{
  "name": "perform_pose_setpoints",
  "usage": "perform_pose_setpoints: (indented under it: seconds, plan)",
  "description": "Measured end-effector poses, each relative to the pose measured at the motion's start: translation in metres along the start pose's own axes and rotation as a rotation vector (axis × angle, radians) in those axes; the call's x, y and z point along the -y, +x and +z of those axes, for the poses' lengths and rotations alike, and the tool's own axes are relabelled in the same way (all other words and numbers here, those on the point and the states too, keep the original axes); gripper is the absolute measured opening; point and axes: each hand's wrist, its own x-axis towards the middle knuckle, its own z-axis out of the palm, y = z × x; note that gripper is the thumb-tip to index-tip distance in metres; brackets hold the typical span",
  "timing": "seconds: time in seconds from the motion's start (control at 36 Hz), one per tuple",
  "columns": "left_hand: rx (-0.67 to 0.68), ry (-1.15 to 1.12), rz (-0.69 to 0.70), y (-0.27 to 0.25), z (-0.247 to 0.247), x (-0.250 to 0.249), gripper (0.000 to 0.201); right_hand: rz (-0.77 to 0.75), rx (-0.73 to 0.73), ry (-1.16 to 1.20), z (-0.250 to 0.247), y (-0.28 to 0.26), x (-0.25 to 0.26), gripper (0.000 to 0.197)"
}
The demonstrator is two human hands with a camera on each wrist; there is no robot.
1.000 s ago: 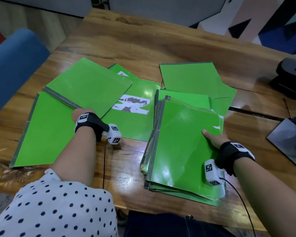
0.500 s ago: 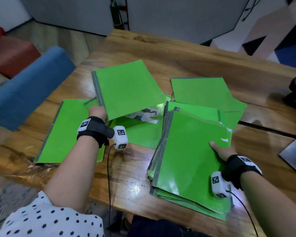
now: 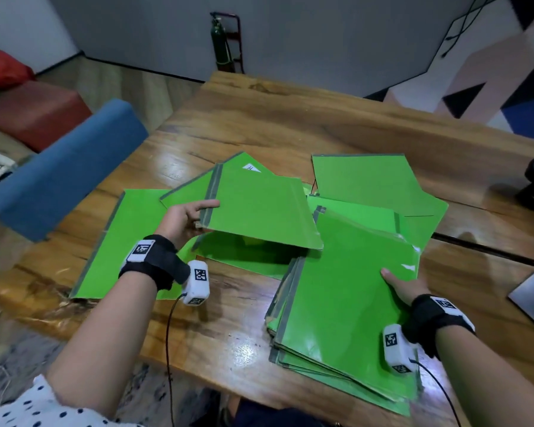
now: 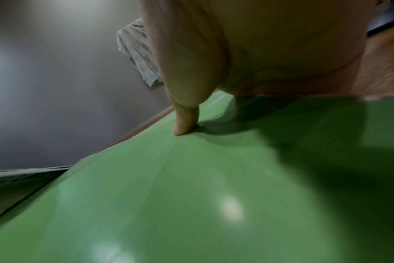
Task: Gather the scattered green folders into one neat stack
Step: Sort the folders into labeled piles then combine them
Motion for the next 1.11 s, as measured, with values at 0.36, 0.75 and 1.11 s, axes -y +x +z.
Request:
perform_pose_setpoints:
  seconds: [0.36,0.75,1.11]
  plan:
    - [-0.202,0.789,0.606,0.030,0.048,-0.122,0.011,-0.011,-0.015,0.018,0.000,0.000,-0.003,0.093]
    - [-0.283,0.506,0.662,0.064,0.061,-0.167,0.017,-0.005,-0.023,0.000,0.001,0.004,-0.004,0.092]
    - [-0.245,0.476,0.478,0.063,0.049,-0.077,0.040,-0.030,-0.047,-0.003,0.000,0.007,-0.006,0.098]
